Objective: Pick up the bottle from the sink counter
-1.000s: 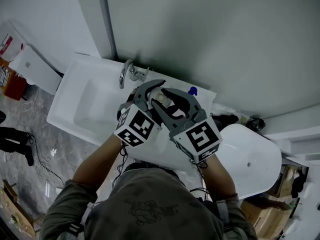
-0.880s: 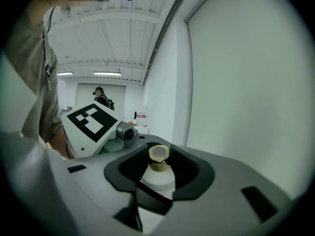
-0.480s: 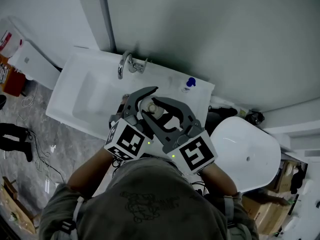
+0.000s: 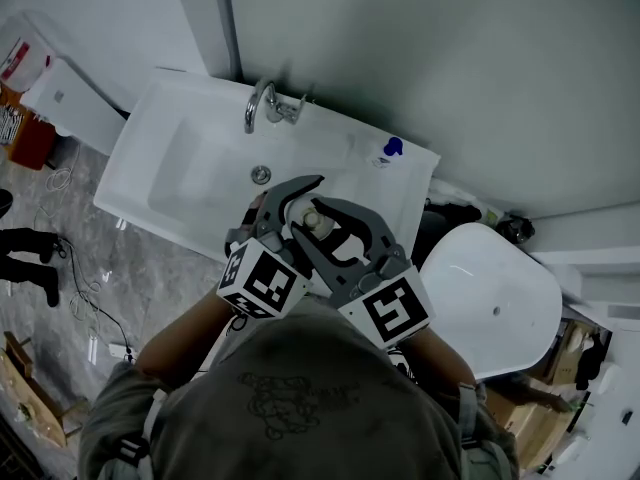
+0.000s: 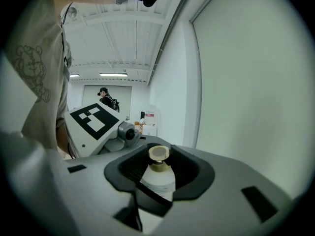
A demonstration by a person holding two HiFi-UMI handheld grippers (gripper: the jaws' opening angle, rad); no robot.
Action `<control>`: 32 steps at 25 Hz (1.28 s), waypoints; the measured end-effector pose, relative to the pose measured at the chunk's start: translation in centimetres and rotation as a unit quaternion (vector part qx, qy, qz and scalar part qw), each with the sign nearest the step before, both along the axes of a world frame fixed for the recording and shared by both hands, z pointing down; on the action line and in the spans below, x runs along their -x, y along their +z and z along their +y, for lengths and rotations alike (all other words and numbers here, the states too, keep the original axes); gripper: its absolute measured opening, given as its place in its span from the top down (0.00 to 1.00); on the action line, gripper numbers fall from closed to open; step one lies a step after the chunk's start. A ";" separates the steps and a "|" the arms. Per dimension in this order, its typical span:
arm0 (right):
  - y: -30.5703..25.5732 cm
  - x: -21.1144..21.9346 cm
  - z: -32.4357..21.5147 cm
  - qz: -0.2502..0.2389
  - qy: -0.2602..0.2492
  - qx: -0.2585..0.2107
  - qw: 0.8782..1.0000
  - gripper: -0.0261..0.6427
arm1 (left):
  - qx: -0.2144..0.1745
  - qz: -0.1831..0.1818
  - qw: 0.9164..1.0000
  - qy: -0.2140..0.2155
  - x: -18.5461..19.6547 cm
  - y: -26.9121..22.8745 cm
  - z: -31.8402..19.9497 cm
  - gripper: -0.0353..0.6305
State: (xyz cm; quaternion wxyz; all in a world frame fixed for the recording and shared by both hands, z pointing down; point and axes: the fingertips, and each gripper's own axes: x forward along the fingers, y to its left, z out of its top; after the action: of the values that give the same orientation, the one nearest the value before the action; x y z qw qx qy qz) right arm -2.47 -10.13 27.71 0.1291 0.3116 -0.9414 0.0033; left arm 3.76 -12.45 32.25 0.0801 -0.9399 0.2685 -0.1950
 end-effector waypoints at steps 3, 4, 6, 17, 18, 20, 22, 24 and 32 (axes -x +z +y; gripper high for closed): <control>1.5 -0.3 0.0 0.004 0.004 0.016 1.000 0.74 | 0.018 0.006 1.000 0.002 -0.3 1.5 0.1 0.43; 1.9 -0.3 -0.1 0.004 0.005 0.019 1.000 0.74 | 0.023 0.007 1.000 0.002 -0.4 1.9 0.1 0.43; 2.4 -0.4 -0.3 0.003 0.005 0.027 1.000 0.74 | 0.031 0.007 0.999 0.001 -0.5 2.5 0.0 0.43; 4.1 -0.7 -0.1 -0.001 0.010 0.051 0.999 0.74 | 0.060 0.002 0.998 0.005 -0.7 4.4 0.5 0.43; 4.1 -0.7 -0.1 -0.001 0.010 0.051 0.999 0.74 | 0.061 0.002 0.998 0.006 -0.8 4.4 0.5 0.43; 4.1 -0.9 -0.1 -0.002 0.011 0.051 0.999 0.74 | 0.061 -0.001 0.998 0.009 -0.9 4.5 0.6 0.43; 4.1 -1.0 0.0 -0.003 0.013 0.050 0.999 0.74 | 0.060 -0.002 0.998 0.010 -1.1 4.4 0.7 0.43; 3.9 -1.1 0.2 -0.003 0.014 0.049 0.999 0.74 | 0.059 -0.001 0.998 0.010 -1.1 4.2 0.9 0.43; 3.7 -1.3 0.7 -0.007 0.016 0.054 0.998 0.74 | 0.058 -0.006 0.998 0.011 -1.3 4.1 1.4 0.43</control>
State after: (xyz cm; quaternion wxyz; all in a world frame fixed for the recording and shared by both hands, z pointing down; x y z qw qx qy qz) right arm -1.20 -9.40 31.42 0.1394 0.3196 -0.9355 0.0580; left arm 5.03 -11.02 36.33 0.0290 -0.9447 0.2462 -0.2147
